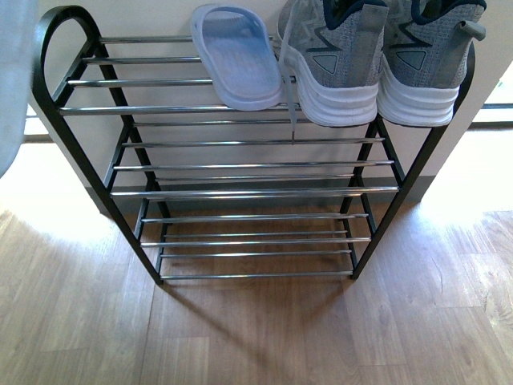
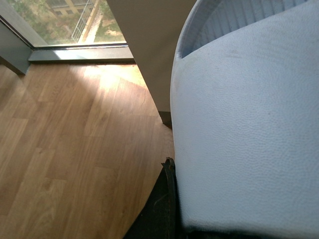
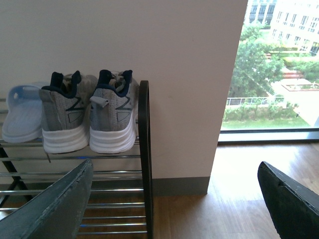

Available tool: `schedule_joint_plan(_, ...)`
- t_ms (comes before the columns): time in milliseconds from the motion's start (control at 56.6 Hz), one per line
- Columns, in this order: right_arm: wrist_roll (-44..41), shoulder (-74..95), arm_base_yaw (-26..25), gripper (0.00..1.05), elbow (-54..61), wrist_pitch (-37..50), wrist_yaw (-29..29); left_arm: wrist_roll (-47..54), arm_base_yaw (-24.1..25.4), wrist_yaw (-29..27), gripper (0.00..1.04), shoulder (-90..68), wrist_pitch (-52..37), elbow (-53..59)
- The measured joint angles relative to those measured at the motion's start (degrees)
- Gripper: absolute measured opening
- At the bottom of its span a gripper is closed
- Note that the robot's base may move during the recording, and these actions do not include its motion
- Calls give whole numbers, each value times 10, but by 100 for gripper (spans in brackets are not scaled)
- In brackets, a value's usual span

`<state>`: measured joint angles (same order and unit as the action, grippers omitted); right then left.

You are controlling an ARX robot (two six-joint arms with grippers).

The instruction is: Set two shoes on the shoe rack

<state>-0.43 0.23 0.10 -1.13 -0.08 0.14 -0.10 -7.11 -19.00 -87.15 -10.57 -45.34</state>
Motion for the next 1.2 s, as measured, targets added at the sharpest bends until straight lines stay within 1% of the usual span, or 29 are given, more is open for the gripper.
schedule_joint_plan(141,0,0,0,96,0,0,0,40,-21,6,2,-120,21,-126)
schedule_joint_plan(301,0,0,0,96,0,0,0,75,-38,-11,2,-236,48,-257)
schedule_joint_plan(318,0,0,0,96,0,0,0,82,-38,-20,2,-248,49,-269)
schedule_joint_plan(548,0,0,0,96,0,0,0,117,-39,-22,2,-335,55,-349)
schedule_joint_plan(689,0,0,0,96,0,0,0,112,-51,-26,3,-376,82,-399)
schedule_joint_plan(725,0,0,0,96,0,0,0,109,-52,-27,6,-377,86,-402)
schedule_joint_plan(742,0,0,0,96,0,0,0,105,-53,-25,10,-377,88,-404)
schedule_joint_plan(760,0,0,0,96,0,0,0,103,-53,-23,11,-377,88,-405)
schedule_joint_plan(813,0,0,0,96,0,0,0,88,-55,-12,20,-374,89,-405)
schedule_joint_plan(849,0,0,0,96,0,0,0,81,-56,-6,24,-371,92,-405)
schedule_joint_plan(884,0,0,0,96,0,0,0,70,-58,1,32,-361,99,-401)
schedule_joint_plan(937,0,0,0,96,0,0,0,56,-61,16,40,-336,100,-385)
schedule_joint_plan(1061,0,0,0,96,0,0,0,26,-76,28,58,-241,99,-326)
schedule_joint_plan(1096,0,0,0,96,0,0,0,25,-82,22,63,-205,96,-307)
schedule_joint_plan(1131,0,0,0,96,0,0,0,19,-90,6,70,-153,89,-281)
schedule_joint_plan(1149,0,0,0,96,0,0,0,20,-94,0,72,-140,85,-273)
schedule_joint_plan(1184,0,0,0,96,0,0,0,28,-103,-27,79,-81,56,-235)
schedule_joint_plan(1202,0,0,0,96,0,0,0,32,-105,-32,81,-66,47,-225)
